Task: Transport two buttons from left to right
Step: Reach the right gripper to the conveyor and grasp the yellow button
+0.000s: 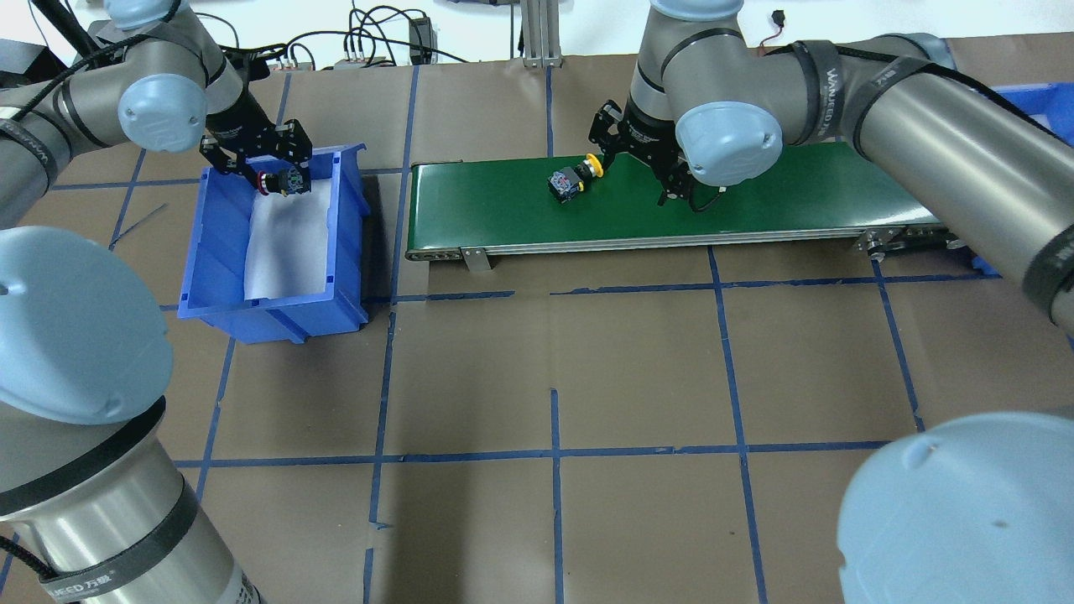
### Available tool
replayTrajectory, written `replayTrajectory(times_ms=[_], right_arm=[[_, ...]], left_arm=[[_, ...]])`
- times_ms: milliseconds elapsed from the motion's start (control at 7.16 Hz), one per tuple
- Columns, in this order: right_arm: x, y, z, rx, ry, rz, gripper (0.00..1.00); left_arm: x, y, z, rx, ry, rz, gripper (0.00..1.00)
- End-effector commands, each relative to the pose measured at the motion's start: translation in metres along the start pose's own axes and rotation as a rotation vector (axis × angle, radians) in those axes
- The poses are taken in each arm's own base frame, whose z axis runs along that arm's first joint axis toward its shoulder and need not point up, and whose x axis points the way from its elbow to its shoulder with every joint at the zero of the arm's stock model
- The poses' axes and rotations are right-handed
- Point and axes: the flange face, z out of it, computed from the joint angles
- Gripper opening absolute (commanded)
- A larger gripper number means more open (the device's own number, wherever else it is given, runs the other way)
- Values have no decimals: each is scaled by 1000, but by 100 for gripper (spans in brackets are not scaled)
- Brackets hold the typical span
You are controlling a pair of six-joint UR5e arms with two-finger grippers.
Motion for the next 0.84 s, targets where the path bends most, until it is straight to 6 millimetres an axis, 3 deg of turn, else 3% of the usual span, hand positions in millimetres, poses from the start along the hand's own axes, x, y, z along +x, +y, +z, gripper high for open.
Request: replayTrajectory(times_ms=[0, 140, 279, 558, 698], right_arm=[[-27, -18, 1, 33, -35, 0, 96], [-34, -10, 8, 25, -29, -10, 96], [-34, -7, 10, 21, -26, -10, 96], [-34, 3, 32, -6, 3, -12, 96], [-35, 3, 31, -3, 1, -12, 97]], left_arm=[[29, 0, 2, 8, 10, 38, 51], [57, -1, -4, 26, 5, 66, 51], [64, -1, -4, 28, 5, 74, 51], [63, -1, -7, 31, 5, 73, 53], [53, -3, -9, 35, 6, 73, 58]])
